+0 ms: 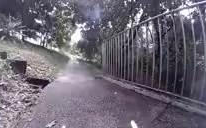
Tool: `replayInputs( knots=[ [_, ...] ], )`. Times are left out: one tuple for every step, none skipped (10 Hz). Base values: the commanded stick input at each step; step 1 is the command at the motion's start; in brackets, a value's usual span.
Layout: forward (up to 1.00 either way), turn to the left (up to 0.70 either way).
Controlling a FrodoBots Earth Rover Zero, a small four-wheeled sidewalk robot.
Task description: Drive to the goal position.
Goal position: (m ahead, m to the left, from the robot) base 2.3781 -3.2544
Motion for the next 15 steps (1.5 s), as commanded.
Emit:
replayInputs(
  knots=[
    [0.7,0.35],
    [0.7,0.35],
    [0.7,0.28],
    [0.7,0.12],
    [0.7,0.0],
    [0.7,0.0],
    [0.7,0.0],
    [0.7,0.0],
    [0.7,0.0],
    [0.7,0.0],
    [0.7,0.0],
    [0.7,0.0],
    [0.7,0.0],
    [0.7,0.0],
    [0.7,0.29]
  ],
)
